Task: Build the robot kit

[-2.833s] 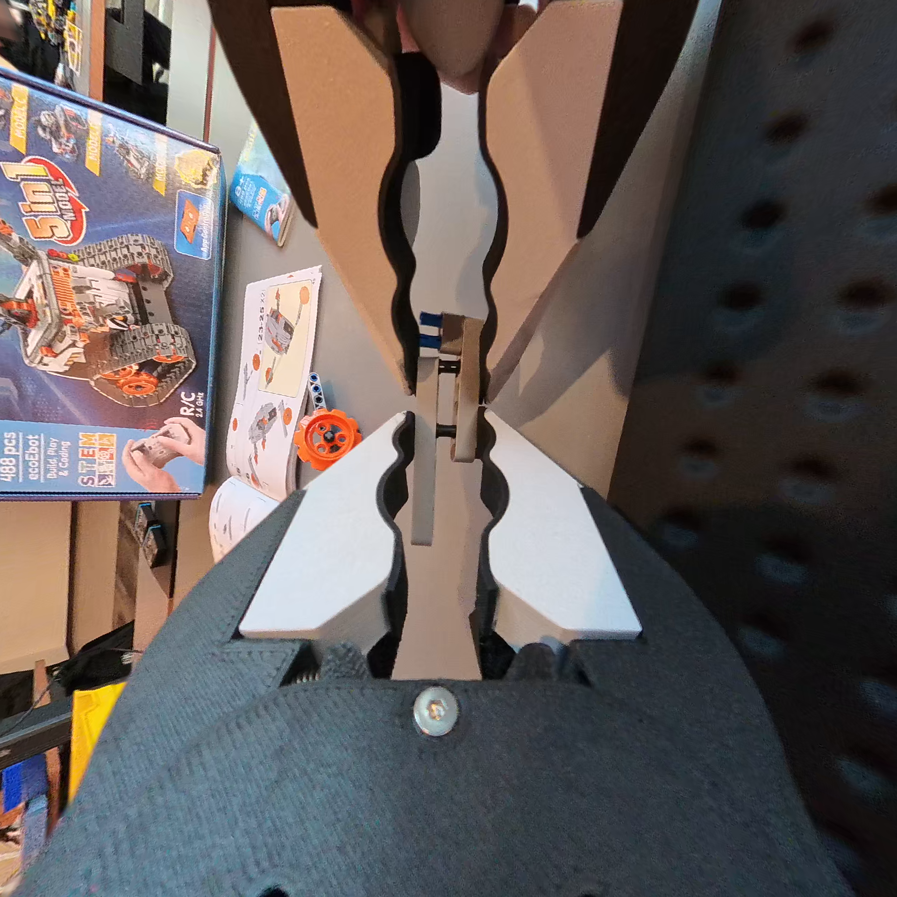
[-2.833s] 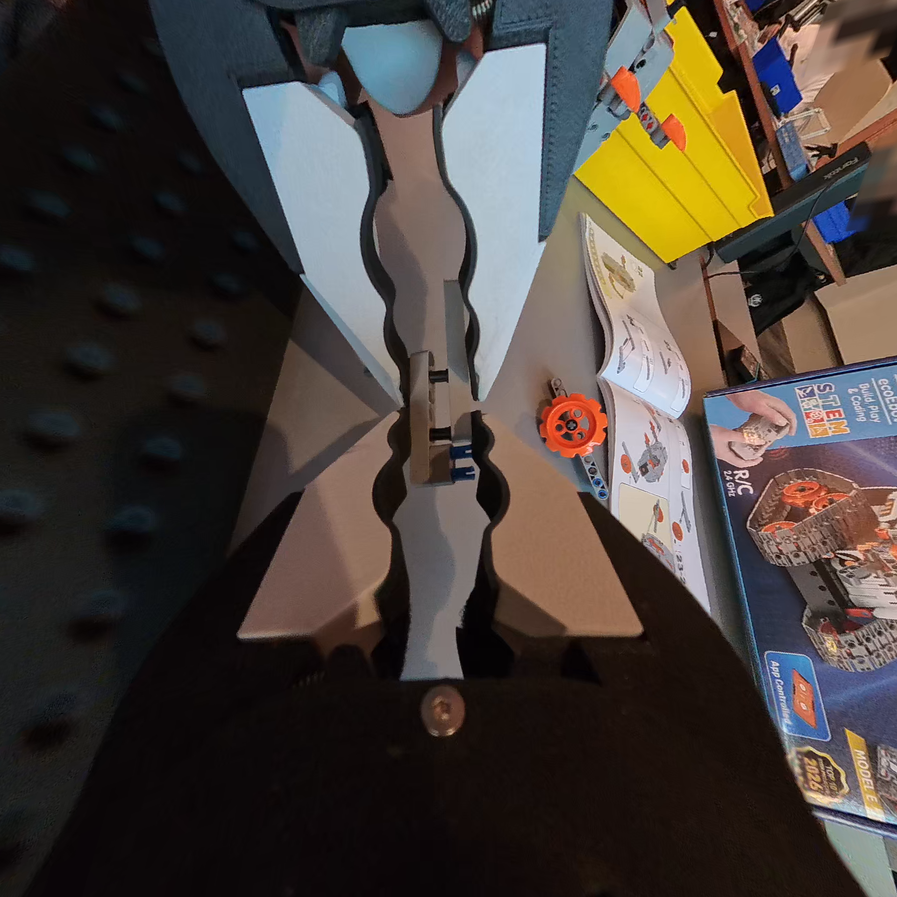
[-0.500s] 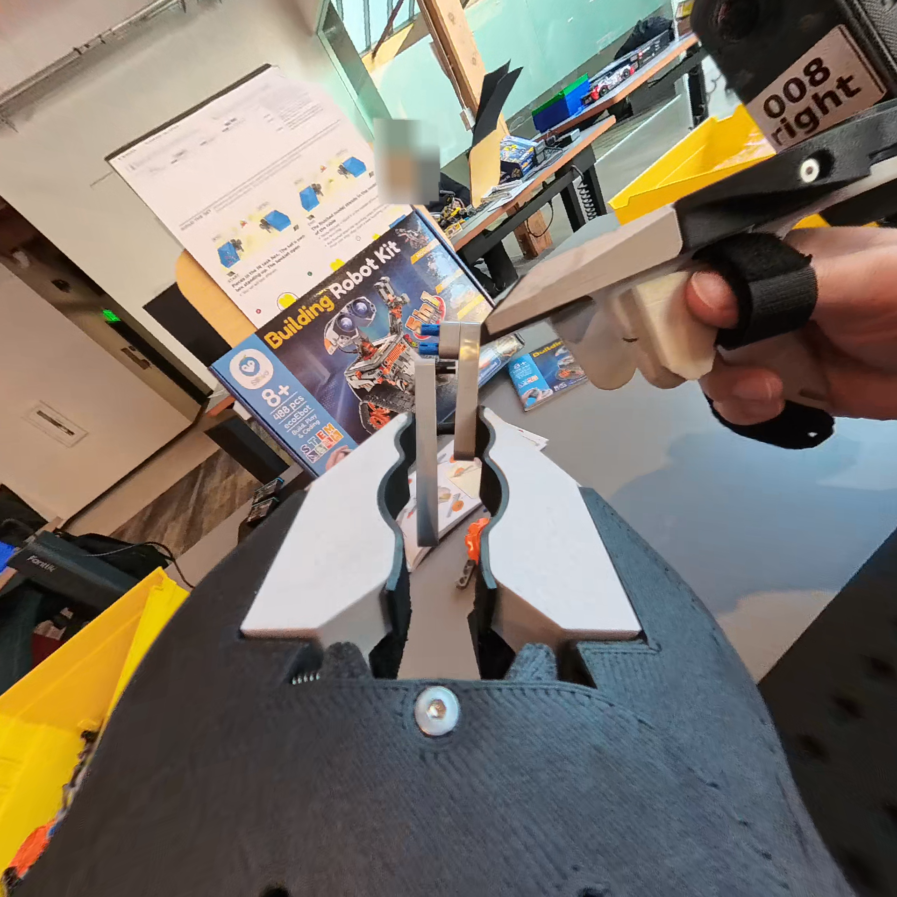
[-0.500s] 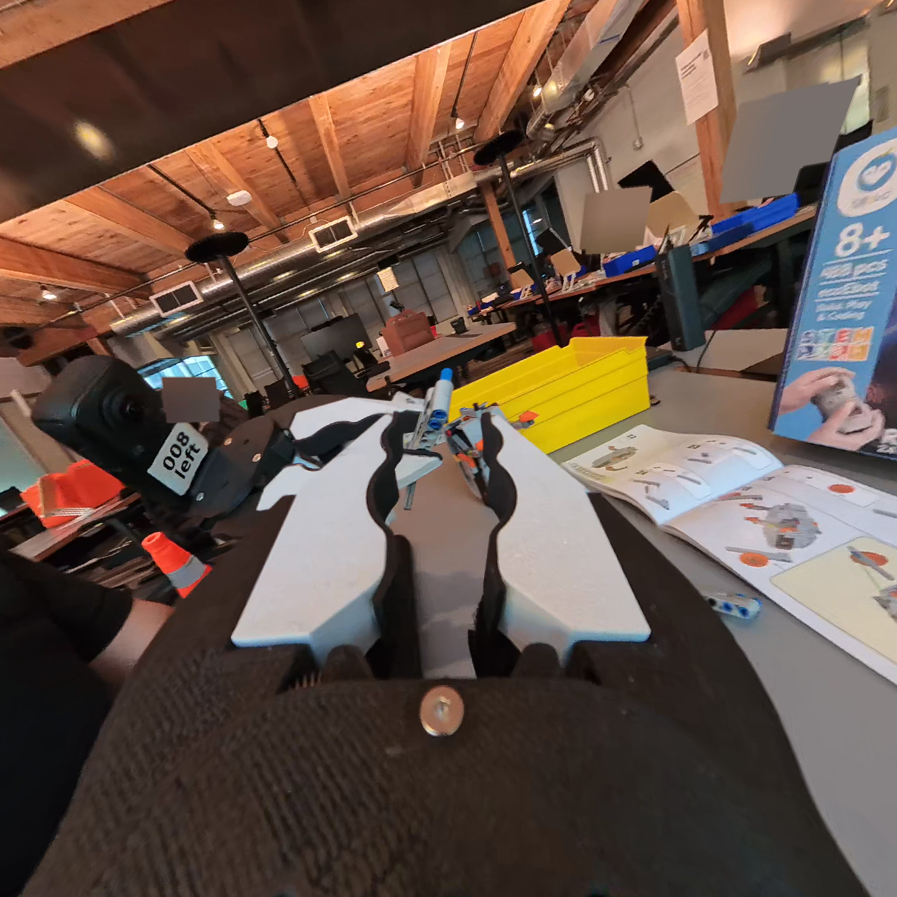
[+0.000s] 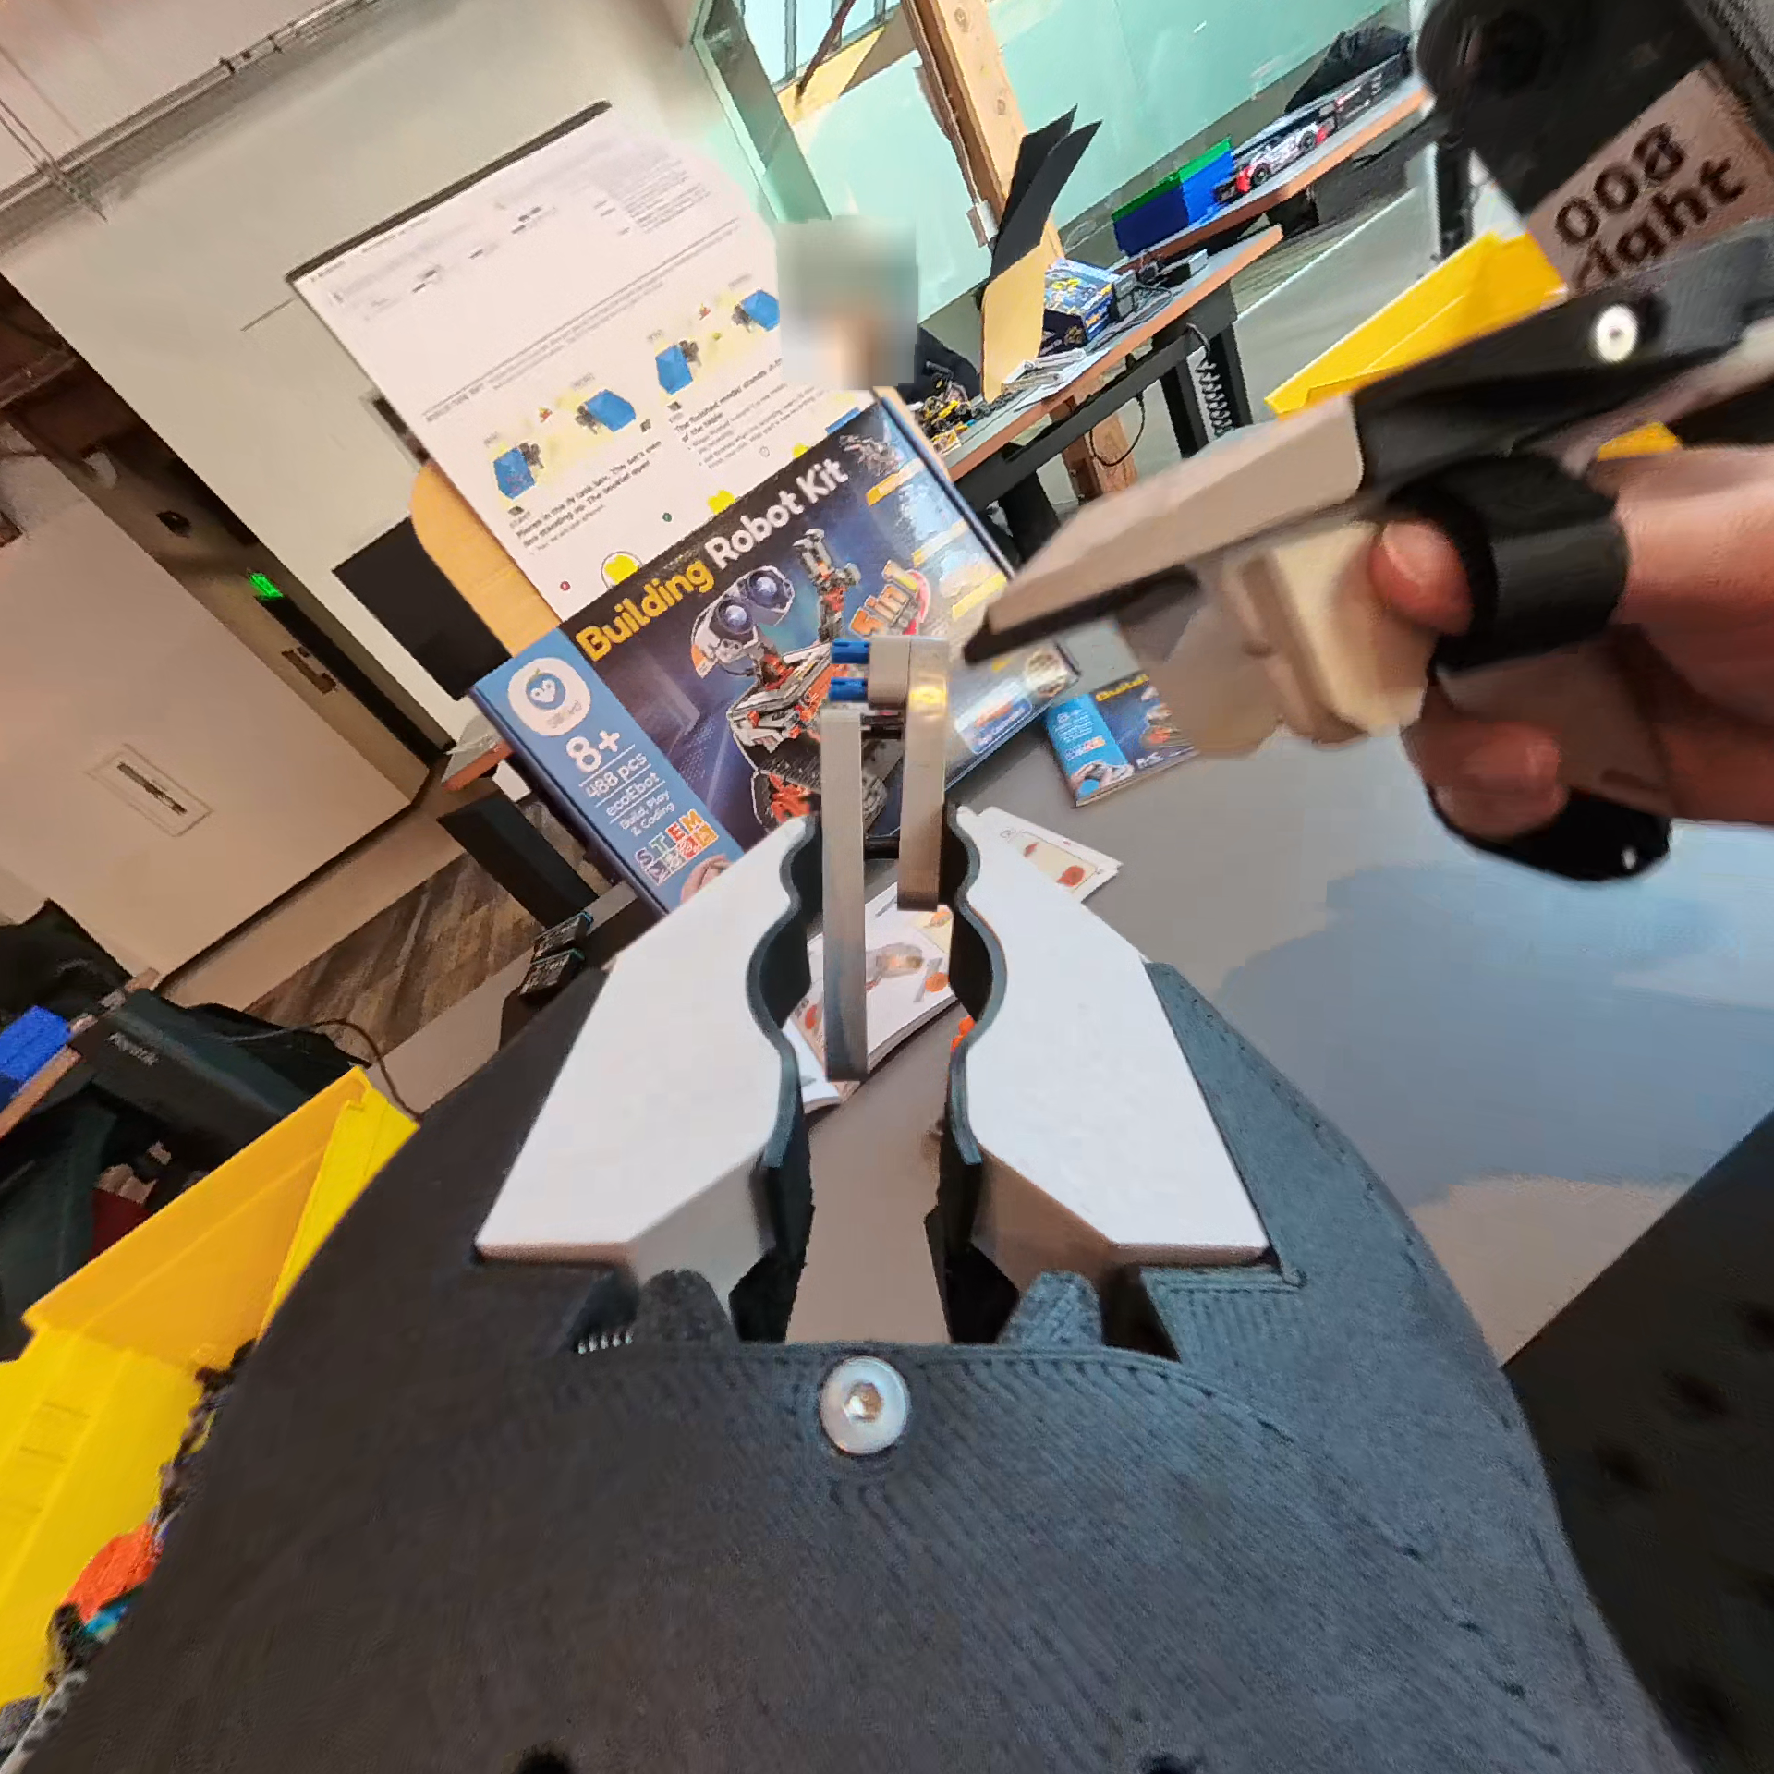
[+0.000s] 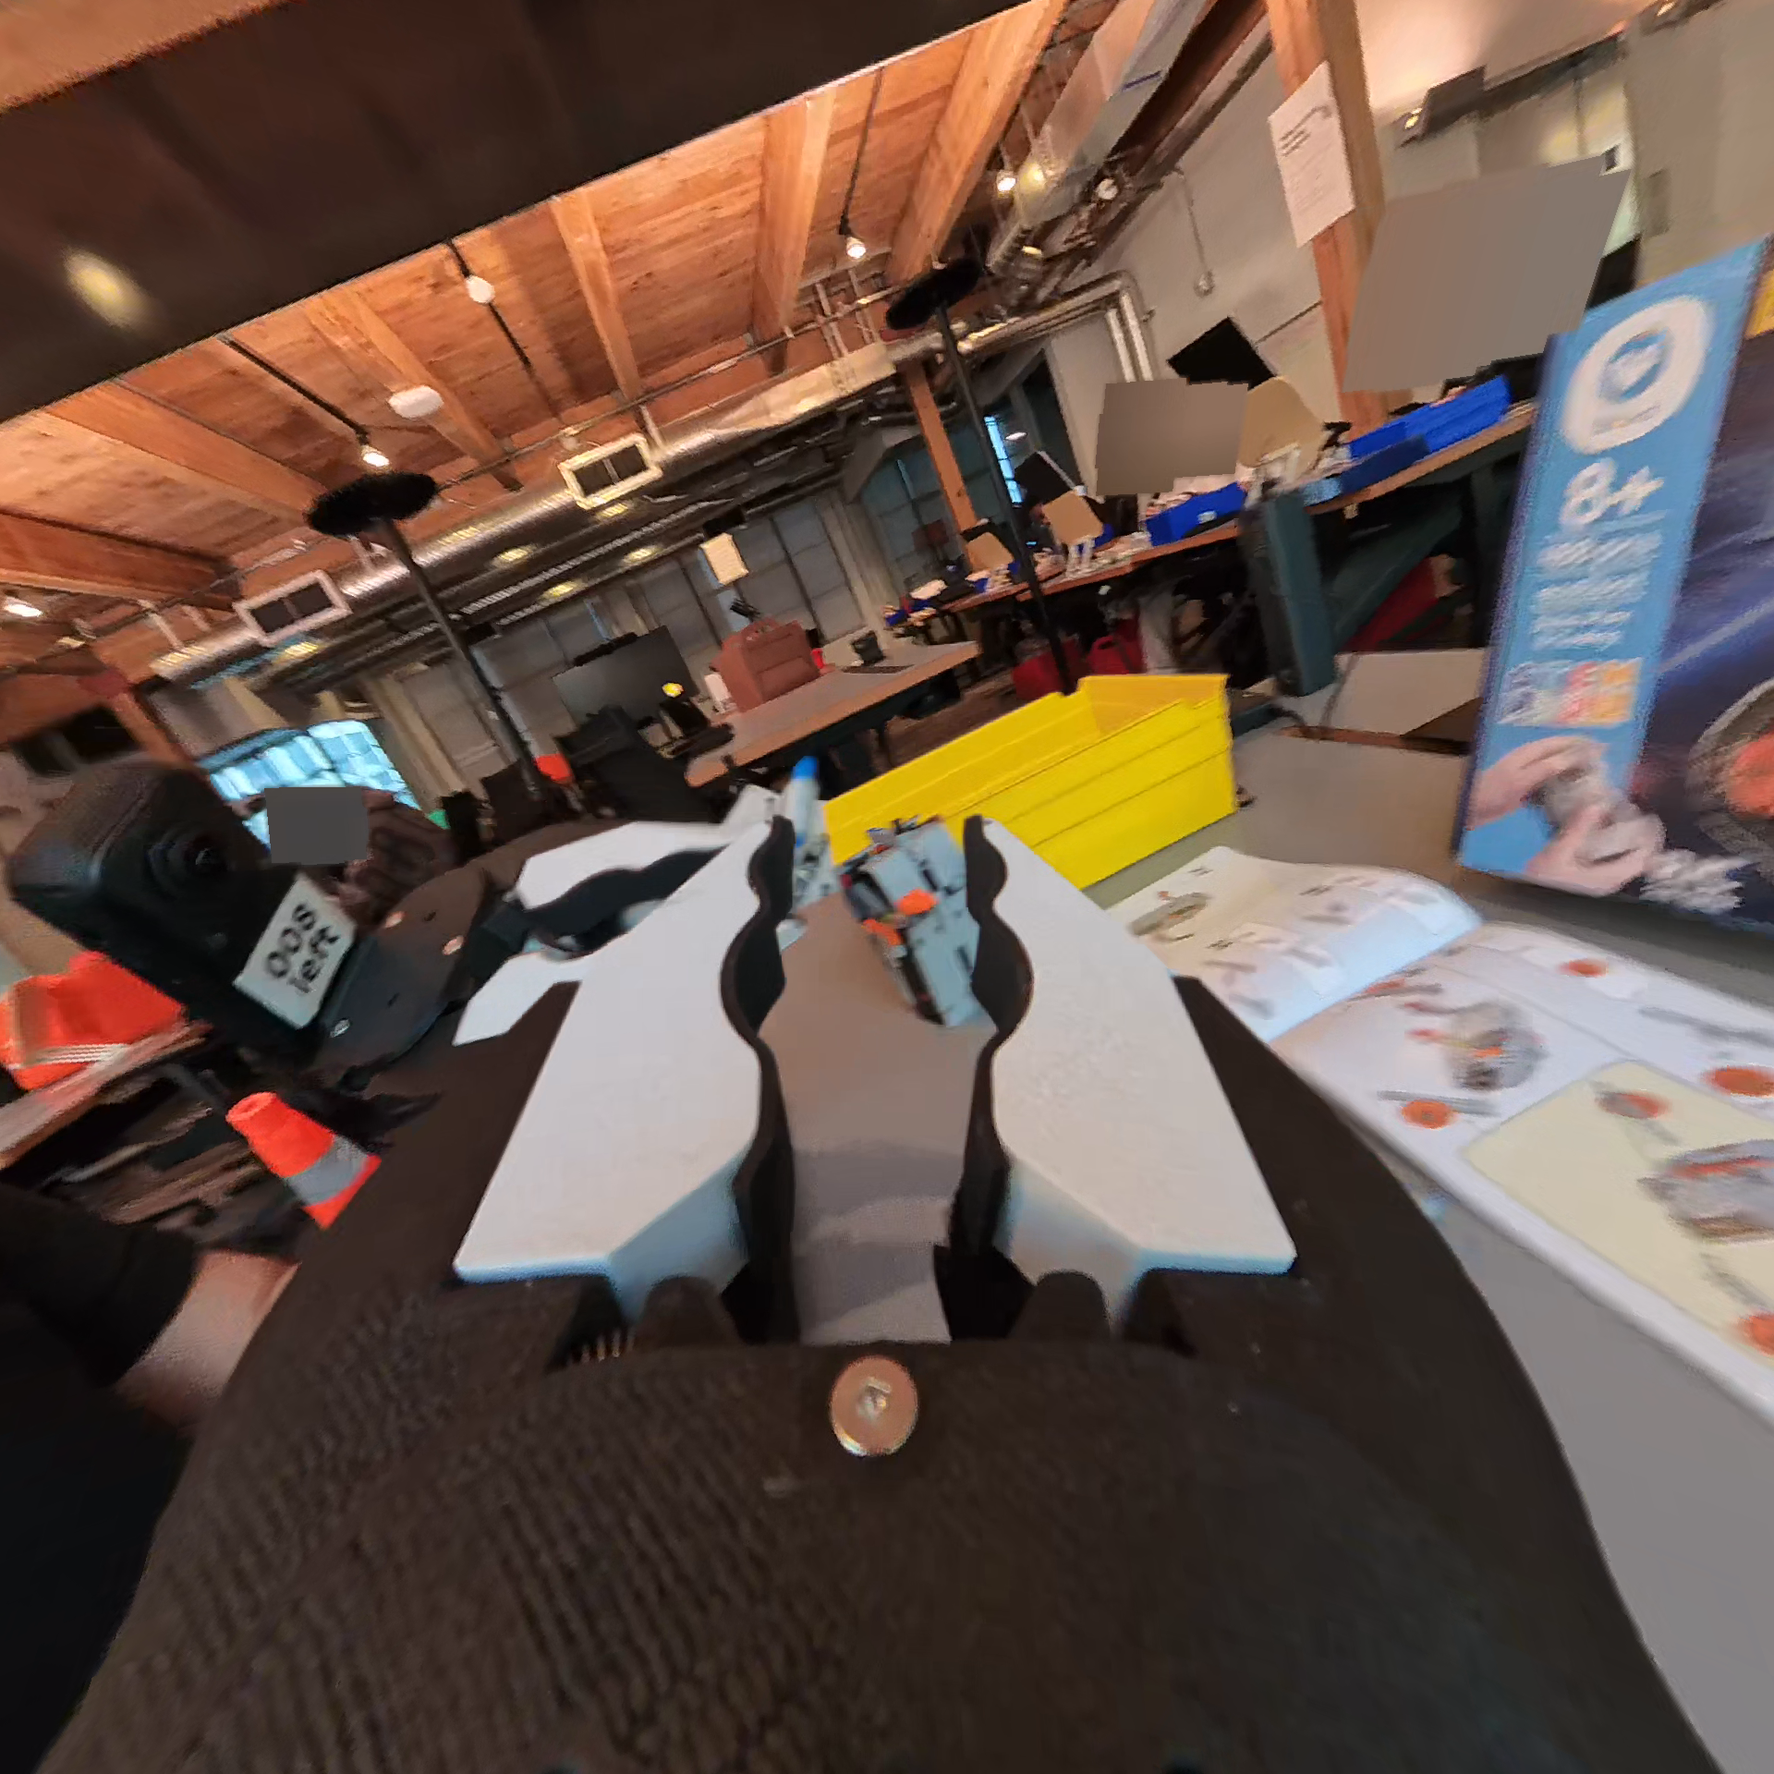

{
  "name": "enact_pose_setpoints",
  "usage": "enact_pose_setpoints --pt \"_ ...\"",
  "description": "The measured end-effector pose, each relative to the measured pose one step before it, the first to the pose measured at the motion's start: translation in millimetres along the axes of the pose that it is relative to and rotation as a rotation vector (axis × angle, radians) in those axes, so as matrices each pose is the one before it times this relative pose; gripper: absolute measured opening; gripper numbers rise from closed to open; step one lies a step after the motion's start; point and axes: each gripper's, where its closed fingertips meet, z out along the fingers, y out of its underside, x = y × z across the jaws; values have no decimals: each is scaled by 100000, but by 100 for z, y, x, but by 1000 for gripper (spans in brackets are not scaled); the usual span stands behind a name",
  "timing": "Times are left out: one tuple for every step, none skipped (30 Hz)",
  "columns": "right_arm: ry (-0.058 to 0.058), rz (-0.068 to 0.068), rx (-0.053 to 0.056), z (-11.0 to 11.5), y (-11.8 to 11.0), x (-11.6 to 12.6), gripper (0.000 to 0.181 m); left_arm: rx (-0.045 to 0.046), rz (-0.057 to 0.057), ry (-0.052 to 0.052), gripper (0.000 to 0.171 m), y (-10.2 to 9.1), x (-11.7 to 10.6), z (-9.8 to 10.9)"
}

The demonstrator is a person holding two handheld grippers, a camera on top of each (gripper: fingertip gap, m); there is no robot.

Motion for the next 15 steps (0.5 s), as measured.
enact_pose_setpoints --pt "3262 -3633 -848 -126 -1432 928 34 -330 -605 -448 23 149 -337 -203" --pt "4285 -4038 -1316 -57 -1816 1196 35 -337 -773 -143 23 119 -292 -221" --pt "4252 -3472 -1112 103 -2221 1339 35 -273 -851 108 23 77 -258 -214" --pt "3730 -3135 -1354 249 -2546 1368 35 -189 -719 152 23 37 -233 -194" --pt "4189 -3125 -1402 336 -2805 1532 35 -52 -488 222 23 -31 -213 -190" --pt "4708 -186 -865 357 -2961 1685 34 -26 -286 217 23 -61 -203 -165" --pt "2112 2598 42 452 -3102 1239 35 -58 -145 212 23 -101 -194 -154" --pt "220 2199 -472 456 -2969 751 35 -181 -147 325 23 -95 -181 -142" --pt "2329 679 -270 264 -2801 818 35 -163 -210 435 23 -130 -168 -108" --pt "3929 -1780 671 106 -2667 779 36 -59 -149 316 23 -159 -181 -108" --pt "3315 -2537 201 36 -2303 573 39 49 60 63 23 -177 -198 -121" --pt "3060 -992 -856 -13 -1805 517 43 29 344 -143 23 -174 -206 -106" --pt "2280 490 -1457 -96 -1386 357 46 -65 503 -401 23 -157 -216 -109" --pt "1071 1582 47 -206 -1271 69 48 38 396 -472 23 -135 -223 -107" --pt "-885 1309 2308 -270 -1373 -288 47 299 41 -337 23 -140 -169 -131"
